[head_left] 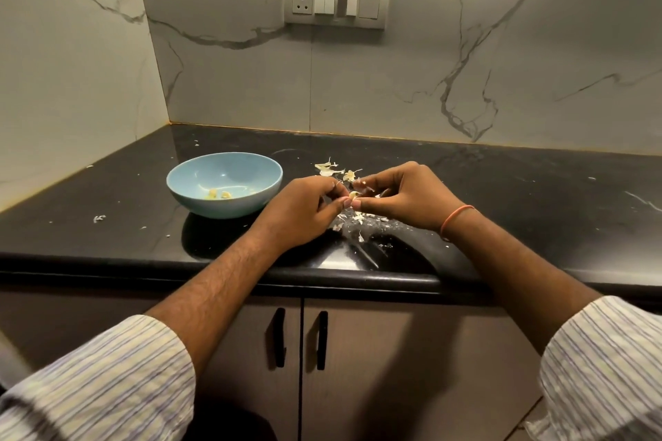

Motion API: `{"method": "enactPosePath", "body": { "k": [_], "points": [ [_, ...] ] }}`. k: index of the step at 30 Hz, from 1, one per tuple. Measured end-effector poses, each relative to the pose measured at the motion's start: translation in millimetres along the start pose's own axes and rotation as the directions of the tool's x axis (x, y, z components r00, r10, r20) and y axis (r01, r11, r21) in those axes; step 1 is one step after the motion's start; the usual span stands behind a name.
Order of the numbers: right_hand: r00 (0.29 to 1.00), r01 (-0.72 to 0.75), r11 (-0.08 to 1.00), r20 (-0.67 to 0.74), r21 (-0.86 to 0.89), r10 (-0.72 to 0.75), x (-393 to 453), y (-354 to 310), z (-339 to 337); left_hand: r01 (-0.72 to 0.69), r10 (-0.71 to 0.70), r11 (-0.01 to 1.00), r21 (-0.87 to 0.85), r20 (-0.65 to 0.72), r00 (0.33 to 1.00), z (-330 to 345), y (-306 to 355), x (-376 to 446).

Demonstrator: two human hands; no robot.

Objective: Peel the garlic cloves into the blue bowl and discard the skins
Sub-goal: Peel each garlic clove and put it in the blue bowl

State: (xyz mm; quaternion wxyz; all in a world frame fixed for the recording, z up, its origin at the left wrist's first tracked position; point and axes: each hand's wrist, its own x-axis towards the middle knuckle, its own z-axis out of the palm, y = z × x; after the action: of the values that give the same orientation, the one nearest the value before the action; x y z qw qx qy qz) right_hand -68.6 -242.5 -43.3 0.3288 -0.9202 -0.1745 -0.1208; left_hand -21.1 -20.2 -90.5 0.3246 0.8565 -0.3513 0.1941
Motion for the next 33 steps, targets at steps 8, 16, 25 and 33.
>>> {"method": "enactPosePath", "body": {
  "k": [8,16,25,33],
  "points": [
    [0.993,0.113,0.978,-0.013,-0.174,-0.117,2,-3,1,-0.007,0.008,1.0,-0.014,0.054,0.999,3,-3,0],
    [0.978,0.204,0.849,0.07,-0.487,-0.195,1,-1,-11,-0.017,0.016,1.0,-0.008,-0.024,1.0,4,-7,3],
    [0.968,0.25,0.725,0.18,-0.642,-0.174,-2,-1,-7,-0.033,0.033,0.999,0.008,-0.037,0.999,3,-3,1],
    [0.994,0.052,0.984,-0.09,-0.173,-0.068,4,17,-6,-0.061,0.06,0.997,-0.04,-0.023,0.998,-2,5,-3]
  ]
}}
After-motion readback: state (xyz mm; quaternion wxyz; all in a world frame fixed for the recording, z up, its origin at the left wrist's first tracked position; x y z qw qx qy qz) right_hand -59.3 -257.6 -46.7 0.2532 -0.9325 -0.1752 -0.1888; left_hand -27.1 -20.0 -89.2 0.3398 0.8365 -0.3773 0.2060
